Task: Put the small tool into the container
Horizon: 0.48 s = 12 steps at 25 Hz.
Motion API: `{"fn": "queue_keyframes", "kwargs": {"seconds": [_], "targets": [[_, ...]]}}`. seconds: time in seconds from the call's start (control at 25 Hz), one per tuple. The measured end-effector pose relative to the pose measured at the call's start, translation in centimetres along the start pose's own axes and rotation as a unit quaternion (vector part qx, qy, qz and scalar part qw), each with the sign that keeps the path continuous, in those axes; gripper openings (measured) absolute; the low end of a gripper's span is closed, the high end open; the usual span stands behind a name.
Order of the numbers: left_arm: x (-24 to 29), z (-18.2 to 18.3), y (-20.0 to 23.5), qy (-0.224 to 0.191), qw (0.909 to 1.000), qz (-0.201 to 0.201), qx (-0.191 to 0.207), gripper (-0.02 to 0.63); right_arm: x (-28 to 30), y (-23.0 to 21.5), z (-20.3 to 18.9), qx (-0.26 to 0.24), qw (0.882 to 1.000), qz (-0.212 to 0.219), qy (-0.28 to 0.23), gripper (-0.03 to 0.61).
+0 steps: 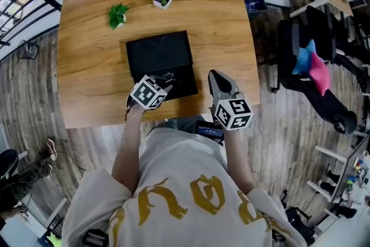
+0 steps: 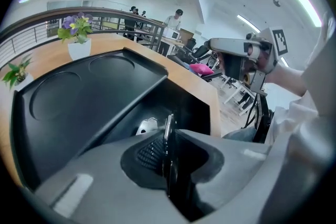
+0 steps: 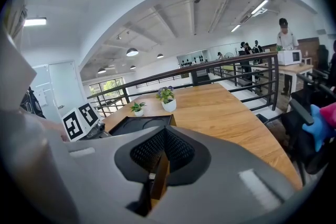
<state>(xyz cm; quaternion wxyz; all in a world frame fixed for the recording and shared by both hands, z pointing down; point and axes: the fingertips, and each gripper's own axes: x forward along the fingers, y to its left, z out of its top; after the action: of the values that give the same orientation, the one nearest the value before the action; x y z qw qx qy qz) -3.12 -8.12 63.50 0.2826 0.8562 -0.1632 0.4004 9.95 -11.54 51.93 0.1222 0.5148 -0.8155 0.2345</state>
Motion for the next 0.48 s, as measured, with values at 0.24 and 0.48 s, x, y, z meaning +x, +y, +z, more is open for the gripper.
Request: {"fn": "queue_keyframes", "kwargs": {"seconds": [0.24,0.48], "targets": [[-0.4,0.4,0.5,-0.016,0.9992,-0.02,-0.03,0.149,-0.2,0.1,-0.4,0.004,1.0,0.003,0.001,0.025],[-0.9,1.2,1.3,-0.034,0.9993,0.01,-0.015,0.155,-0.3,-0.3,-0.6,0.008,1.0,0.002,0.002,0.026]]}}
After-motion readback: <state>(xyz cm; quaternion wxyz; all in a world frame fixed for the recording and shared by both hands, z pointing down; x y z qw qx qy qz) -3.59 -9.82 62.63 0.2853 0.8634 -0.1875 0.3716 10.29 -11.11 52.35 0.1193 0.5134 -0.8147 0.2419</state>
